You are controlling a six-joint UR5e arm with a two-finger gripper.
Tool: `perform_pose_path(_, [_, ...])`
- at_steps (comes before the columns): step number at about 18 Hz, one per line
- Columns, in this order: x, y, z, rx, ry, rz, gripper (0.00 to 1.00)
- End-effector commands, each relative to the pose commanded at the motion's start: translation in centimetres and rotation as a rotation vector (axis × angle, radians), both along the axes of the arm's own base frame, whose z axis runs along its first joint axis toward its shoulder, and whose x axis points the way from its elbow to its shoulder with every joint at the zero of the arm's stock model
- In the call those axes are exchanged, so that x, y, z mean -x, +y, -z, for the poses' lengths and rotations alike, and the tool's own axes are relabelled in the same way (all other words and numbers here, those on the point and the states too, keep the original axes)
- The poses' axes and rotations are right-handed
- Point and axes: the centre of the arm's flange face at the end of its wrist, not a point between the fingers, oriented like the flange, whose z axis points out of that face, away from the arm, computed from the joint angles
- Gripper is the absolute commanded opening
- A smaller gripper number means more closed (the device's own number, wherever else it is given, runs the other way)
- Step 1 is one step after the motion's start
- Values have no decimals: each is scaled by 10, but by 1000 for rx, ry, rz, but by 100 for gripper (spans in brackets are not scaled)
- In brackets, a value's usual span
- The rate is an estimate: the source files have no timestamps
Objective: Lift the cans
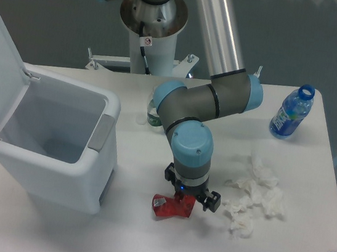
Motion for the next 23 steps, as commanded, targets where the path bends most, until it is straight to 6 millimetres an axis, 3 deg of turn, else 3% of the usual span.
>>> perform_pose_path(3, [0,0,-1,-1,1,3,74])
perform_pose_path(5, [0,0,-1,-1,1,3,72])
perform_pose_path(11, [0,0,-2,-1,2,5,46])
perform_pose_path(14, [0,0,-1,1,2,6,44])
perform_pose_path(18, [0,0,-1,1,2,4,32])
perform_pose_path(23, [3,1,-13,-17,15,5,35])
